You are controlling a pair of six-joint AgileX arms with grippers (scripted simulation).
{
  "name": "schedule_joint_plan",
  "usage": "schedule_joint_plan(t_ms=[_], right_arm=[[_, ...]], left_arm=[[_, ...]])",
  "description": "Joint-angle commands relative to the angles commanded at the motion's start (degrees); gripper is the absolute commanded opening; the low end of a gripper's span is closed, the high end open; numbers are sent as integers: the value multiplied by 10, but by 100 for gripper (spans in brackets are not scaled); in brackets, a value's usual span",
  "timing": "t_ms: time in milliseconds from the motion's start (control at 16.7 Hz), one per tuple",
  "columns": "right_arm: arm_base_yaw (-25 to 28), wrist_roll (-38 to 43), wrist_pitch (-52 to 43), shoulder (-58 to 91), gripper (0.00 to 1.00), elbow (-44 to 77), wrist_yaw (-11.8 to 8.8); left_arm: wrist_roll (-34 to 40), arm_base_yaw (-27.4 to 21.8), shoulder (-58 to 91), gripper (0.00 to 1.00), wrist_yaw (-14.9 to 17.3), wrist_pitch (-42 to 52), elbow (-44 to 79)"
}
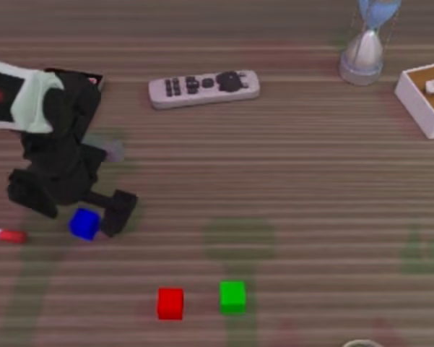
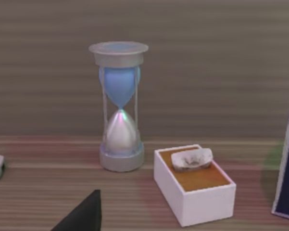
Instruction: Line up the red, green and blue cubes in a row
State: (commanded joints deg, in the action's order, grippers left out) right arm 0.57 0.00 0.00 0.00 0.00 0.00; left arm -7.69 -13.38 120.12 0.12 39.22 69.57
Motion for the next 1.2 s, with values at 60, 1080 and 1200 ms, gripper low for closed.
schedule_joint_plan(t_ms=[60, 1080, 1200], right_arm=[[0, 0, 0, 0, 100, 0, 0], [0, 0, 0, 0, 100, 0, 0], [0, 0, 0, 0, 100, 0, 0]], left_arm=[[0, 0, 9, 100, 0, -15, -7], [-1, 0, 17, 10, 0, -28, -14], [-1, 0, 17, 0, 0, -28, -14]])
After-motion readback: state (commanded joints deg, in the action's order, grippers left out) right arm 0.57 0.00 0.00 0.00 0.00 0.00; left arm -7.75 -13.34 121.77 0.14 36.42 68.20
